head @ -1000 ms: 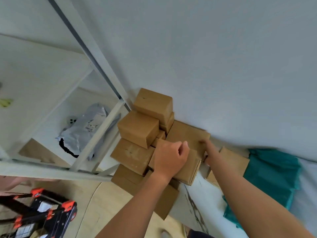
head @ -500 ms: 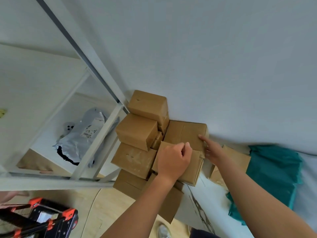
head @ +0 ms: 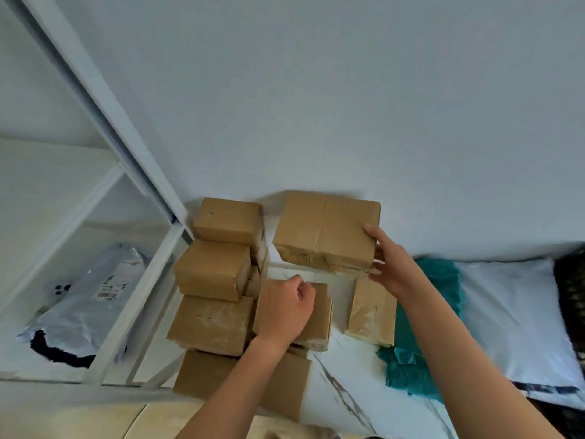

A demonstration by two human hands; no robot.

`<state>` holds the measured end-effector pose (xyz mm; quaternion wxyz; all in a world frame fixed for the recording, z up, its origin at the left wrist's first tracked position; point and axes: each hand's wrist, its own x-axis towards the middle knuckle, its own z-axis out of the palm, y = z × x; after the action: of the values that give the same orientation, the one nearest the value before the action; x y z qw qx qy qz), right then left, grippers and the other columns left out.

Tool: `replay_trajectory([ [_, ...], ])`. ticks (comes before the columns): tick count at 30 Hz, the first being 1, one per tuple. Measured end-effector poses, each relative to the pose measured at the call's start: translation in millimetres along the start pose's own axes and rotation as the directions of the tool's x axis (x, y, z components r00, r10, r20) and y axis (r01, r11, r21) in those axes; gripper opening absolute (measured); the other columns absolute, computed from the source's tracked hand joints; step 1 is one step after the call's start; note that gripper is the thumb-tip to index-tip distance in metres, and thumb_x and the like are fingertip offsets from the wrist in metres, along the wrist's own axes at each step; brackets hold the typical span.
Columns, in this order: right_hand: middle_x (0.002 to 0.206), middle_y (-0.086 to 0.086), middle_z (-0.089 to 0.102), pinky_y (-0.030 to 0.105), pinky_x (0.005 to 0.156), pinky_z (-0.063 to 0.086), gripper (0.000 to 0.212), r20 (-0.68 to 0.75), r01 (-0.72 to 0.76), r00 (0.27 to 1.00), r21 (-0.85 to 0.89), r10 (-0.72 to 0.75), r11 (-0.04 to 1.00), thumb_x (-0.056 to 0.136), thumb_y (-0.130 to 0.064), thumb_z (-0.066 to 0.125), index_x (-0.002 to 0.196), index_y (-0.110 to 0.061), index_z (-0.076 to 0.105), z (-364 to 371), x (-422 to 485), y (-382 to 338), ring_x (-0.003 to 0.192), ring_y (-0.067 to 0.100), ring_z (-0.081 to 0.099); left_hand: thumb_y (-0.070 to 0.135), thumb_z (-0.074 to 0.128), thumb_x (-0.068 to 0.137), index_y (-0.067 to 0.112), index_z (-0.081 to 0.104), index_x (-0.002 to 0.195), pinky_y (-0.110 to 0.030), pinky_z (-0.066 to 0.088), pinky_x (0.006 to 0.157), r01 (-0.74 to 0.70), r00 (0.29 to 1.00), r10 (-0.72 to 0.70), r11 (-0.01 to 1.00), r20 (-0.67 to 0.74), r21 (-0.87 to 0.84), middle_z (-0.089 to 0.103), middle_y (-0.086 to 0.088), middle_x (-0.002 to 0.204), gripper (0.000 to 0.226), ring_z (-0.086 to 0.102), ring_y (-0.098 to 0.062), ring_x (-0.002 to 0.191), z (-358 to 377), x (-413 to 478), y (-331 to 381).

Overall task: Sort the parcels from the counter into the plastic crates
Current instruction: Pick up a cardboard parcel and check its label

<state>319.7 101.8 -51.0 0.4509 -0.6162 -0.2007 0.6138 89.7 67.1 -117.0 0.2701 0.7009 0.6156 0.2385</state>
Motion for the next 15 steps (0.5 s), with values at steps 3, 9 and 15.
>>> replay_trajectory([
  [3,0.110,0.007,0.066,0.041,0.083,0.058,0.043,0.010,0.093,0.995,0.128,-0.095,0.987,0.095,-0.049,0.067,0.121,-0.015,0.067,3.0,-46.1,-14.1,0.096,0.024,0.067,0.040,0.050,0.105,0.022,0.056,0.072,-0.032,0.044,0.053,-0.019,0.999,0.025,0.989,0.043,-0.147,0.055,0.004,0.057,0.038,0.052,-0.010,0.051,-12.2,-5.4,7.4],
  [9,0.141,0.016,0.063,0.052,0.099,0.056,0.068,0.032,0.280,0.949,0.369,-0.314,0.886,0.090,-0.048,0.073,0.147,-0.016,0.054,15.9,-119.7,5.8,0.124,0.034,0.066,0.073,0.051,0.092,0.040,0.042,0.152,-0.032,0.058,0.098,0.040,0.993,0.071,0.517,0.090,-0.855,0.070,0.013,0.130,0.069,0.069,-0.009,0.119,-71.3,-23.6,82.7],
  [15,0.129,0.017,0.071,0.039,0.088,0.062,0.054,0.067,0.397,0.887,0.397,-0.458,0.828,0.103,-0.042,0.039,0.141,-0.007,0.056,-0.3,-175.1,24.0,0.112,0.029,0.072,0.065,0.065,0.088,0.053,0.039,0.143,-0.029,0.060,0.094,-0.119,0.988,0.148,0.539,-0.045,-0.834,0.066,0.016,0.133,0.062,0.068,-0.008,0.121,-81.4,-73.7,122.2],
])
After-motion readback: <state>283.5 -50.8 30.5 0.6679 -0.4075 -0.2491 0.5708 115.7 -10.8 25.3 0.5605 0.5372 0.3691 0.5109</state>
